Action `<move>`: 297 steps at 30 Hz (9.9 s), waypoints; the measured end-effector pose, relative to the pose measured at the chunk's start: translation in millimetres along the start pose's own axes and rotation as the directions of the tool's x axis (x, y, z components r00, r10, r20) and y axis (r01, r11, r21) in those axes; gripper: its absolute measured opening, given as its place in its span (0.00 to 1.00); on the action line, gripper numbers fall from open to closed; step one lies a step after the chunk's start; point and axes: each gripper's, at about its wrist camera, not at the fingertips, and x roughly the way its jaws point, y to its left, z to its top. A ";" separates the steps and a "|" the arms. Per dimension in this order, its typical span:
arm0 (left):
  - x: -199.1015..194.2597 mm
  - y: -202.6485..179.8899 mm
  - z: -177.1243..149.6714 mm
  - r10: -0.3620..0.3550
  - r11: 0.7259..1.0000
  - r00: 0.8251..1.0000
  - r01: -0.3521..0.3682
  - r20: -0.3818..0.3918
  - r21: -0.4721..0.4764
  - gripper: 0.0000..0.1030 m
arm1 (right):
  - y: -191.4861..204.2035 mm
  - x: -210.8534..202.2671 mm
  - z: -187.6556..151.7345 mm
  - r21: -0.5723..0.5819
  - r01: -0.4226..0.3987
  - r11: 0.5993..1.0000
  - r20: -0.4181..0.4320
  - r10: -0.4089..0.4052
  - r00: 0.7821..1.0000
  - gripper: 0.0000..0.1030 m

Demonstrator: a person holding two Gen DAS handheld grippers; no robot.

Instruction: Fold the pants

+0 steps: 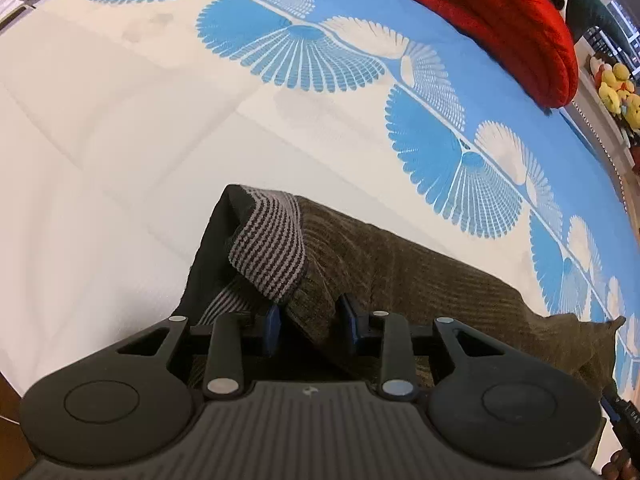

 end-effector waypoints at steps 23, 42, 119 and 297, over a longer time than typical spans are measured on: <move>28.5 -16.0 2.8 0.024 0.998 0.995 -0.018 -0.097 0.063 0.35 | -53.7 107.7 43.7 0.333 0.004 0.943 -0.005 -0.003 1.000 0.44; -31.4 0.9 -5.3 -0.123 0.989 0.992 0.120 0.031 0.089 0.13 | -49.9 -39.2 19.0 0.252 -0.076 0.965 0.258 0.009 0.966 0.02; -6.2 43.9 -21.4 0.024 0.999 0.988 -0.017 -0.152 0.048 0.39 | -338.8 -107.7 -82.9 0.777 0.293 0.557 -0.158 -0.278 0.948 0.25; -3.7 25.4 -37.4 0.234 0.826 0.972 -0.209 0.019 0.523 0.33 | 171.3 99.6 -33.7 -0.710 -0.331 0.621 -0.371 0.070 0.926 0.05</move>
